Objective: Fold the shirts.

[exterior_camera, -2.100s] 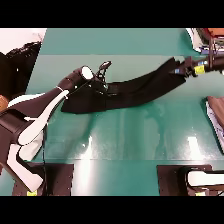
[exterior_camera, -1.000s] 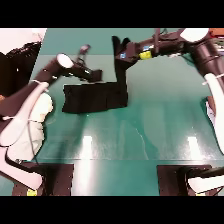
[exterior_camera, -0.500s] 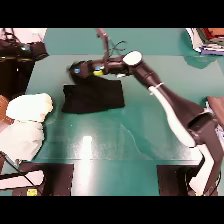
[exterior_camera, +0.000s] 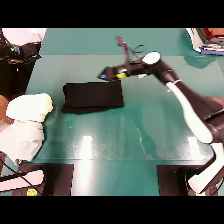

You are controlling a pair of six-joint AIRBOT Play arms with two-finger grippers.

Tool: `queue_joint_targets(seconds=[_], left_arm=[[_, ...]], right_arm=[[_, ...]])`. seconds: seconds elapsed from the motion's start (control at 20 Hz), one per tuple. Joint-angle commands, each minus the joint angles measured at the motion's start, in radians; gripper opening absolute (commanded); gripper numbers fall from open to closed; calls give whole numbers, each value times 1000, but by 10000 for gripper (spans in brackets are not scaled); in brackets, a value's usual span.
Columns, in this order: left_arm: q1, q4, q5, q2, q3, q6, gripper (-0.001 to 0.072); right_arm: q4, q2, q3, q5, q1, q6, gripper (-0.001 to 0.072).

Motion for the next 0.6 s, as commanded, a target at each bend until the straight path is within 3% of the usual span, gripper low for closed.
queue_joint_targets(seconds=[0.0,0.05,0.1,0.15,0.4,0.55], left_arm=[[1,-2,-32,0,0,0,24],[1,-3,-34,0,0,0,24],[1,-6,-35,-1,0,0,24],[1,-14,-35,-1,0,1,24],[-6,-25,-31,-1,0,3,24],[-6,-29,-31,-1,0,8,24]], right_arm=[[-280,97,-172,72,-162,203,428],[-277,109,-212,73,-196,208,474],[-256,111,-247,74,-224,209,591],[-229,107,-275,74,-244,210,641],[0,-10,-313,105,-216,209,625],[61,-96,-264,111,-143,207,620]])
